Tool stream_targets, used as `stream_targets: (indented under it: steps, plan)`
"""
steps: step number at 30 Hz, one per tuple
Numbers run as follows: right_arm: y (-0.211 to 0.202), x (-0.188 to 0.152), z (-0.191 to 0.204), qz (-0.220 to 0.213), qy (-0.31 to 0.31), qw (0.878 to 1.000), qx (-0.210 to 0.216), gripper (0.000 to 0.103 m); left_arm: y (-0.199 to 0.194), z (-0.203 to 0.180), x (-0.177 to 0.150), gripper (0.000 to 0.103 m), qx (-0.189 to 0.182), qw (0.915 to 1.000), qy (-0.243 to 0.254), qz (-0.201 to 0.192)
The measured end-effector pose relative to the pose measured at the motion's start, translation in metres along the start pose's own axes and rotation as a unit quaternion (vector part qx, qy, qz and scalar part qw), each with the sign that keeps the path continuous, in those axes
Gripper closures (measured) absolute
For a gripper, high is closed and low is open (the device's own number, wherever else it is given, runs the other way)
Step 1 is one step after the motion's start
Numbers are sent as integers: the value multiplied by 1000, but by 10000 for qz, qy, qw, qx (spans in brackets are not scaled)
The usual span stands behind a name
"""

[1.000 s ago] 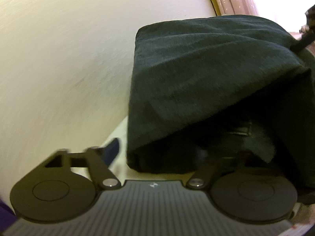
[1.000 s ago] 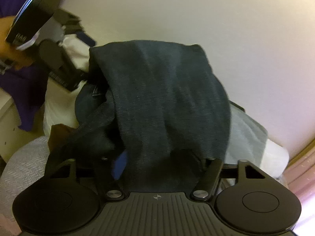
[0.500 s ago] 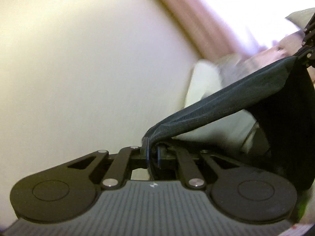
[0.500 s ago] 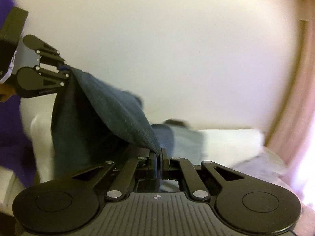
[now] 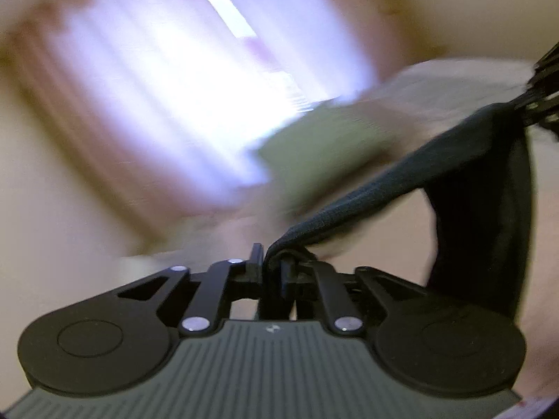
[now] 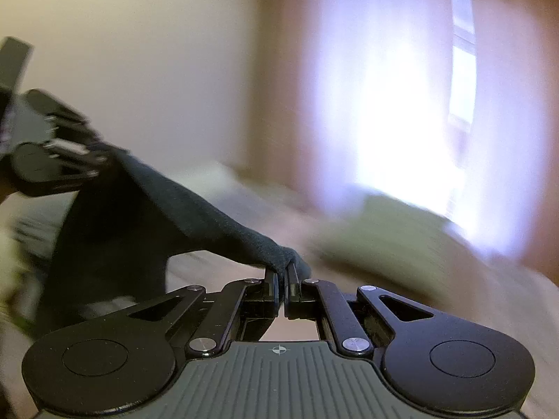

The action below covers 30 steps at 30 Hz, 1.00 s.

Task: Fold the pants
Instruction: 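Grasp the dark blue jeans on the pile with both grippers, then lift the jeans off the pile with both grippers and swing them over the bed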

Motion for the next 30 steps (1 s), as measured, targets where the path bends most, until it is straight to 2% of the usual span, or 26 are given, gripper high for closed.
stream_targets:
  steps: [1, 2, 3, 4, 5, 6, 8, 9, 10, 11, 13, 15, 18, 21, 23, 25, 26, 29, 30]
  plan:
    - [-9, -29, -39, 380, 161, 9983, -420, 103, 12, -39, 3, 76, -437, 9990, 32, 50]
    - [-13, -51, -67, 715, 317, 9947, -672, 103, 20, -83, 4, 67, -943, 9955, 52, 92]
    - [-18, -84, -104, 1232, 580, 9856, -1006, 98, 23, -117, 5, 67, -1315, 9912, 40, 114]
    - [-22, -108, -128, 1523, 737, 9777, -1245, 94, 24, -144, 0, 67, -1618, 9866, 40, 212]
    - [-28, -130, -148, 1759, 833, 9696, -1486, 82, 25, -168, -6, 66, -1851, 9821, 35, 342]
    - [-35, -155, -168, 2062, 906, 9588, -1733, 67, 25, -184, -15, 65, -2037, 9779, 21, 468]
    - [-49, -185, -192, 2366, 1108, 9455, -1941, 57, 27, -199, -33, 57, -2196, 9729, -81, 717]
    - [-51, -195, -187, 2473, 1197, 9409, -1980, 56, 28, -194, -52, 56, -2204, 9715, -184, 857]
    - [-48, -203, -184, 2604, 1234, 9370, -1976, 56, 34, -210, -62, 55, -2189, 9704, -275, 982]
    - [-47, -206, -187, 2696, 1226, 9355, -1926, 55, 35, -207, -80, 54, -2155, 9690, -373, 1151]
    - [-33, -213, -174, 2837, 1112, 9379, -1659, 55, 45, -188, -107, 53, -1987, 9678, -493, 1464]
    - [-32, -218, -134, 2875, 843, 9453, -1290, 54, 51, -151, -136, 53, -1722, 9683, -553, 1724]
    - [7, -229, -75, 2868, 303, 9559, -554, 50, 54, -114, -183, 49, -1336, 9694, -634, 1961]
    - [49, -248, -17, 2838, -302, 9582, 194, 48, 83, -79, -227, 47, -1133, 9658, -762, 2204]
    - [77, -259, 24, 2840, -776, 9530, 713, 47, 99, -71, -243, 46, -1150, 9638, -877, 2239]
    - [109, -280, 61, 2813, -1361, 9423, 1199, 47, 109, -73, -254, 45, -1185, 9616, -997, 2266]
    - [130, -288, 75, 2809, -1668, 9352, 1368, 47, 114, -73, -259, 44, -1187, 9605, -1073, 2276]
    - [153, -306, 99, 2757, -2517, 9109, 1756, 48, 124, -76, -281, 43, -1189, 9542, -1446, 2335]
    - [160, -313, 106, 2747, -2651, 9066, 1800, 48, 126, -77, -287, 43, -1196, 9513, -1589, 2355]
Point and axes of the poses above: each gripper's, at about its wrist camera, not at the fingertips, and y roughly the way its jaws point, z to its left, x to its top, the point moved 3 cm from there along y, roughly the way its jaws point, and after that the axes turned 5 degrees about -y, right-handed, at the moved point
